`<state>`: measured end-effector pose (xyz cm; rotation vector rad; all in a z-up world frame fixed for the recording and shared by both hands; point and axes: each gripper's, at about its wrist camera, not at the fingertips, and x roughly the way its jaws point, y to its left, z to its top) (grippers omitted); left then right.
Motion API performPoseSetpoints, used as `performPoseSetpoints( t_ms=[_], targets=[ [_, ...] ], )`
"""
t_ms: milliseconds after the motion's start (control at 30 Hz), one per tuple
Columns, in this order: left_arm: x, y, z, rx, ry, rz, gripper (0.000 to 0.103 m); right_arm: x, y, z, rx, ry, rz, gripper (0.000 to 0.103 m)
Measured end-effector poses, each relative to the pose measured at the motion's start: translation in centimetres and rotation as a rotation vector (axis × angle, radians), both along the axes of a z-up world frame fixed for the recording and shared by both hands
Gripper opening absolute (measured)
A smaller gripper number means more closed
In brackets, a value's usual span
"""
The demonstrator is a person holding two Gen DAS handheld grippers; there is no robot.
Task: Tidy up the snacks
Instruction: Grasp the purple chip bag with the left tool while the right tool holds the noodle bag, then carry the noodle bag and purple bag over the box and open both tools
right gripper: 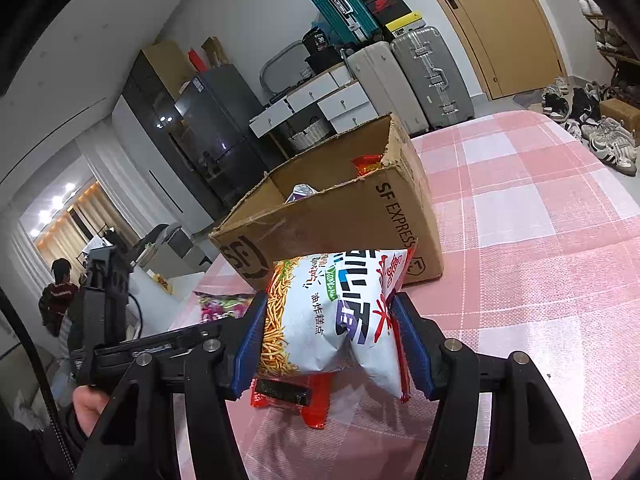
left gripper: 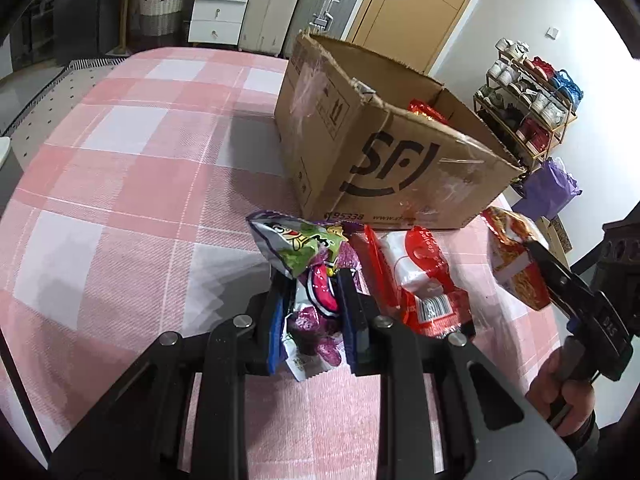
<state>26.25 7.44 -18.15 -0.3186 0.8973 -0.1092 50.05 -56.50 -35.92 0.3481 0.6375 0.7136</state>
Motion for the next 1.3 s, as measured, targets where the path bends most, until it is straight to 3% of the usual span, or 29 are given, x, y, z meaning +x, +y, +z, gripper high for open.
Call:
performPoseSetpoints(
  t_ms=[300, 500, 967, 1133, 1300],
  targets=[
    [-3.3, 0.6, 3.2, 0.006, -0.054, 0.013, 0.021, -0.6, 0.6, 0.3, -0.031, -0.024, -0.016, 0.062],
    [-5.6, 0.6, 6.8, 0.001, -0.126, -0.001, 0.021, -2.8, 0.7, 1.9, -0.068, -0.069, -0.016, 0.062],
    [-9.3, -1.6, 16.3, 0.003, -0.259, -0.104, 0.021, -9.2, -0.5, 11.3, -0.073, -0.203, -0.037, 0.062],
    [-11.5, -3.2, 20.5, 0.097, -0.34, -0.116, 0.021, -9.2, -0.5, 13.9, -0.075, -0.204, -0.041, 0.062],
    [-12.1, -3.8, 22.9, 0.127, -0.349, -0.121, 0.021, -8.4, -0.1, 15.9, -0.096, -0.222, -0.032, 0.062]
  ],
)
